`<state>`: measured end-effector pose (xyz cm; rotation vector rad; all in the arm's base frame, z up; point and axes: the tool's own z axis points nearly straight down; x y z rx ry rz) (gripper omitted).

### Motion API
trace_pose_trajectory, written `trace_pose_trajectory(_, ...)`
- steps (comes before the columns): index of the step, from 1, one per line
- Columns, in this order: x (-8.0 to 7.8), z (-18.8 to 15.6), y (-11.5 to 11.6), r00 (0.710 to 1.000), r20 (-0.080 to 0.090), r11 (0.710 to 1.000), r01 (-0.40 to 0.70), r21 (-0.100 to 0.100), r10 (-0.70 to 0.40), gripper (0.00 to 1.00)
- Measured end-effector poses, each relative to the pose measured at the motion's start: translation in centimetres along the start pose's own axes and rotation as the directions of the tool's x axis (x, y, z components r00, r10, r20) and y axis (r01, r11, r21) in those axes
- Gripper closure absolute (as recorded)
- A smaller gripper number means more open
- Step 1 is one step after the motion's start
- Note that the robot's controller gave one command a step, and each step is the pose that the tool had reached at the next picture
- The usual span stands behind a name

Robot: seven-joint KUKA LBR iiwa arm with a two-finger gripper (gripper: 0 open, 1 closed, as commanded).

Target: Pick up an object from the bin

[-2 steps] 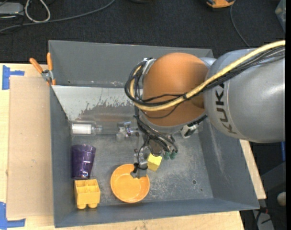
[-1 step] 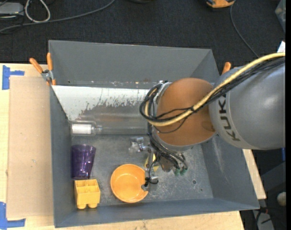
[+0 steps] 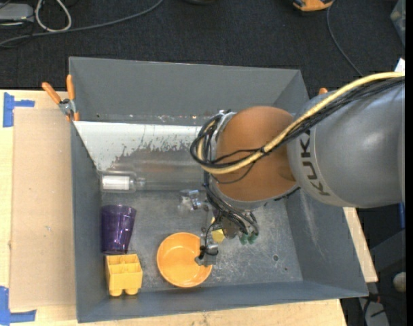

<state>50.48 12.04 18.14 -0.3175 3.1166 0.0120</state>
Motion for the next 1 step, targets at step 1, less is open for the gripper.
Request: trace_pose_trajectory(1, 0.12, 0.88, 0.85, 1.000, 0.012, 1.000, -0.006, -0.002, 0.006, 0.00)
